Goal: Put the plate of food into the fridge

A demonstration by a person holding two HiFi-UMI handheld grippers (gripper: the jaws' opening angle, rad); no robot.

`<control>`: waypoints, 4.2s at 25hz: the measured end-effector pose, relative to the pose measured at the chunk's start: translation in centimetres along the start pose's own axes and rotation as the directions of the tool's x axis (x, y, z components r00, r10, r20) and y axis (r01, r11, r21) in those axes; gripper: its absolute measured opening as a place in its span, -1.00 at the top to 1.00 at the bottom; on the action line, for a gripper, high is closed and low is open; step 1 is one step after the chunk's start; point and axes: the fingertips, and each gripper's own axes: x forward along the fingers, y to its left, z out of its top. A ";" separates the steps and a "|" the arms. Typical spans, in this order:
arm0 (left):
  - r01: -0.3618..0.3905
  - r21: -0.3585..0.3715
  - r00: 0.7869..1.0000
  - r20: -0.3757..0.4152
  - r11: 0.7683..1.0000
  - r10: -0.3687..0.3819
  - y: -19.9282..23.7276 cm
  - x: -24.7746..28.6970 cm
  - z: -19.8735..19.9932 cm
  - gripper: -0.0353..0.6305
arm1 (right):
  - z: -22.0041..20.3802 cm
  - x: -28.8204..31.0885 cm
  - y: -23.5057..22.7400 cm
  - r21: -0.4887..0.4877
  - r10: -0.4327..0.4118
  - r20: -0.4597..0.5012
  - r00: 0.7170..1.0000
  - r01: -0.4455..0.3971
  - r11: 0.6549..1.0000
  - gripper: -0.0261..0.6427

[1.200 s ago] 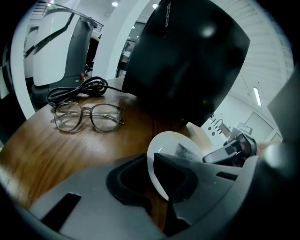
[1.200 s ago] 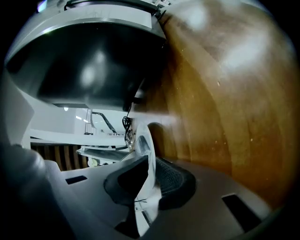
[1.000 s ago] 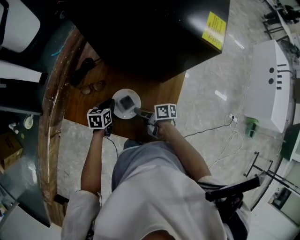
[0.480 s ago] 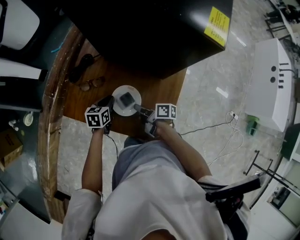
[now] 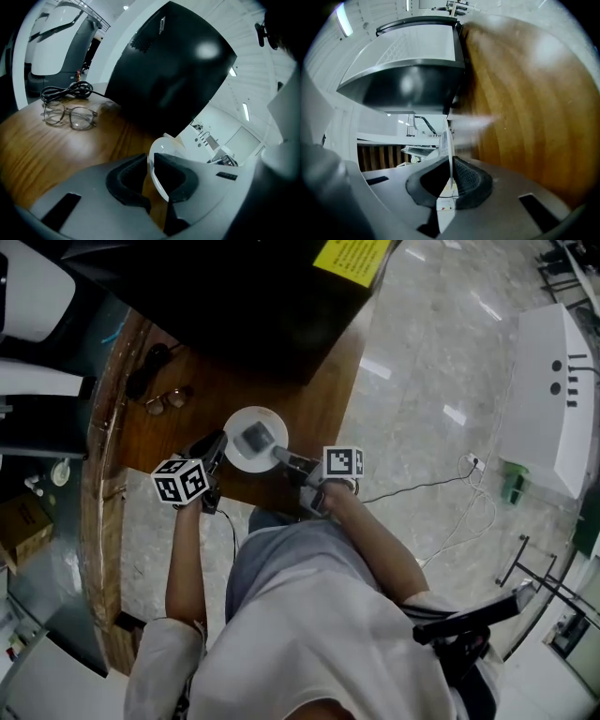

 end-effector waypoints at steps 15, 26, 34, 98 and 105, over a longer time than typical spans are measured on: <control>0.074 0.059 0.997 0.029 0.996 -0.076 -30.1 12.8 -5.8 0.71 | 6.1 -32.3 -1.3 -0.022 0.023 0.026 0.999 -0.022 1.000 0.84; 0.084 0.122 0.987 0.127 0.989 -0.099 -47.3 19.7 -5.2 0.71 | 11.9 -49.5 0.2 -0.049 0.030 0.070 0.997 -0.027 0.998 0.84; 0.004 0.208 0.974 0.221 0.978 -0.051 -51.3 22.1 0.7 0.71 | 18.0 -51.7 3.4 -0.038 0.078 0.052 0.996 -0.076 0.996 0.84; -0.750 -0.028 0.478 0.668 0.661 0.571 -42.1 25.7 39.6 0.72 | 51.0 -16.1 27.6 -0.135 0.023 -0.602 0.798 -0.131 0.982 0.84; -0.759 -0.007 0.491 0.650 0.651 0.579 -40.4 27.4 39.7 0.71 | 50.7 -15.3 28.1 -0.143 0.021 -0.604 0.797 -0.134 0.981 0.84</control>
